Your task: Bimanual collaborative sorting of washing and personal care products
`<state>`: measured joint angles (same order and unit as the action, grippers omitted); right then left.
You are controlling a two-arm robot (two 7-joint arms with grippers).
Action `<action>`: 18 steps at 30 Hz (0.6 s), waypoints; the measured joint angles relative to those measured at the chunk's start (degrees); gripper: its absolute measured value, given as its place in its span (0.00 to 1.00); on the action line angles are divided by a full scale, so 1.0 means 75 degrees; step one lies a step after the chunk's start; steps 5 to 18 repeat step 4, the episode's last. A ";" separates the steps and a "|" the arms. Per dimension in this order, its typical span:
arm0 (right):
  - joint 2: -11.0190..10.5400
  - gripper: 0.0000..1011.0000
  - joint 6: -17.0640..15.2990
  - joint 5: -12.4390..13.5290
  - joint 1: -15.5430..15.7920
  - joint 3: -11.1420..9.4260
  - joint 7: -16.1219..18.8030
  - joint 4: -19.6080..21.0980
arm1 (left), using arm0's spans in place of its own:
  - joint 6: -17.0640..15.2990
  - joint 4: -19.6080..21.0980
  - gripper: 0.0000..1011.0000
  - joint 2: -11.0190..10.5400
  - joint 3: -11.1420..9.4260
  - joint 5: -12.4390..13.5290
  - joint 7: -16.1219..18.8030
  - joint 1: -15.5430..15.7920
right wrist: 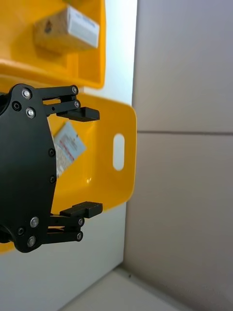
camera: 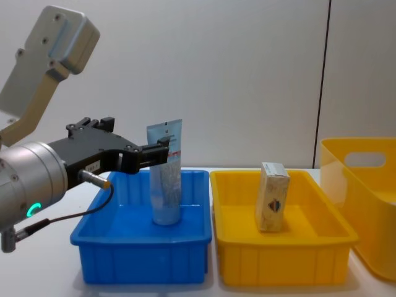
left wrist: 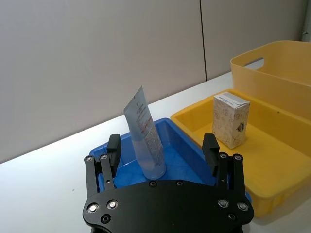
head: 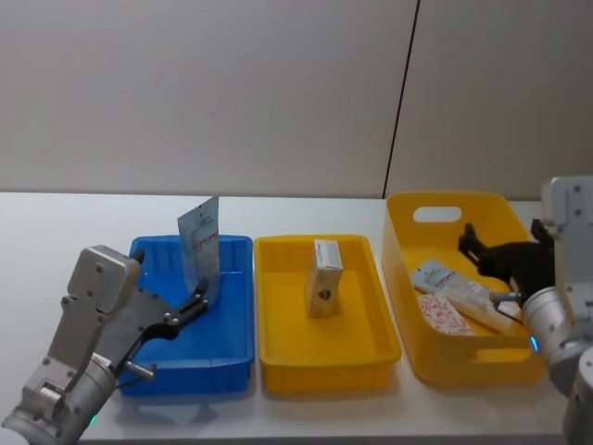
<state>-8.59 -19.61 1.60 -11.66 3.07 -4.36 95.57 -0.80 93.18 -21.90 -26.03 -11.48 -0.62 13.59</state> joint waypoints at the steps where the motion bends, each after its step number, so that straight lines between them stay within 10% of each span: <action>1: -0.0079 0.99 0.0134 0.0110 0.0089 0.0074 0.0063 0.0043 | 0.0000 -0.0001 0.99 0.0000 0.0000 0.0000 0.0000 0.0000; 18: -0.0208 0.99 0.0341 0.0286 0.0244 0.0198 0.0161 0.0109 | 0.0000 0.0000 0.99 0.0001 0.0000 0.0000 0.0000 0.0000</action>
